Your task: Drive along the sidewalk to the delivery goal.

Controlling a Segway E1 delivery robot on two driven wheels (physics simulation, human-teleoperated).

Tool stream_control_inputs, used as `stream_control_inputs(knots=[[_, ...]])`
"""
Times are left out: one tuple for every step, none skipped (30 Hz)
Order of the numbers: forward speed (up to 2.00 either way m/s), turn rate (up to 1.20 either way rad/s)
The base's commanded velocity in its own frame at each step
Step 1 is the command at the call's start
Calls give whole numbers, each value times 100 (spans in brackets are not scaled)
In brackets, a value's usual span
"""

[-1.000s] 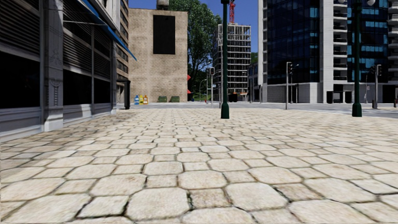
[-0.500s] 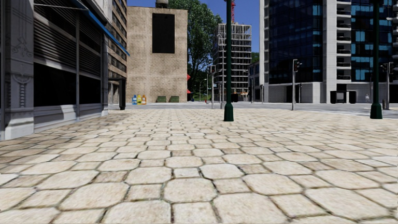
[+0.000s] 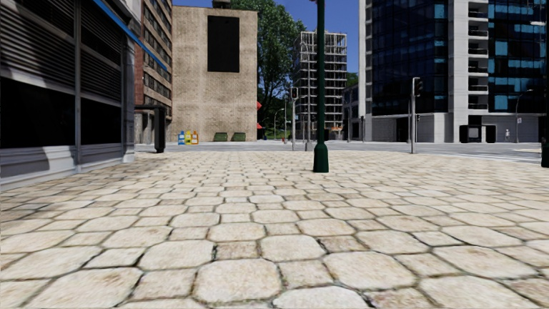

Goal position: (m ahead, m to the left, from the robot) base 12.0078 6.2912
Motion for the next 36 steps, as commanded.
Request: stream_control_inputs(knots=[[200, 10], [200, 12], [199, 16], [199, 16], [199, 17], [199, 18], [199, 19], [199, 19], [199, 22], [199, 25], [199, 32], [199, 32], [199, 37], [199, 45], [199, 49], [199, 49], [199, 51], [199, 52], [199, 52], [199, 52], [199, 53], [199, 53], [199, 54], [199, 54], [199, 54], [199, 54], [199, 54], [199, 54], [199, 54], [199, 54], [199, 54], [199, 54], [199, 54], [199, 54], [199, 50], [199, 50]])
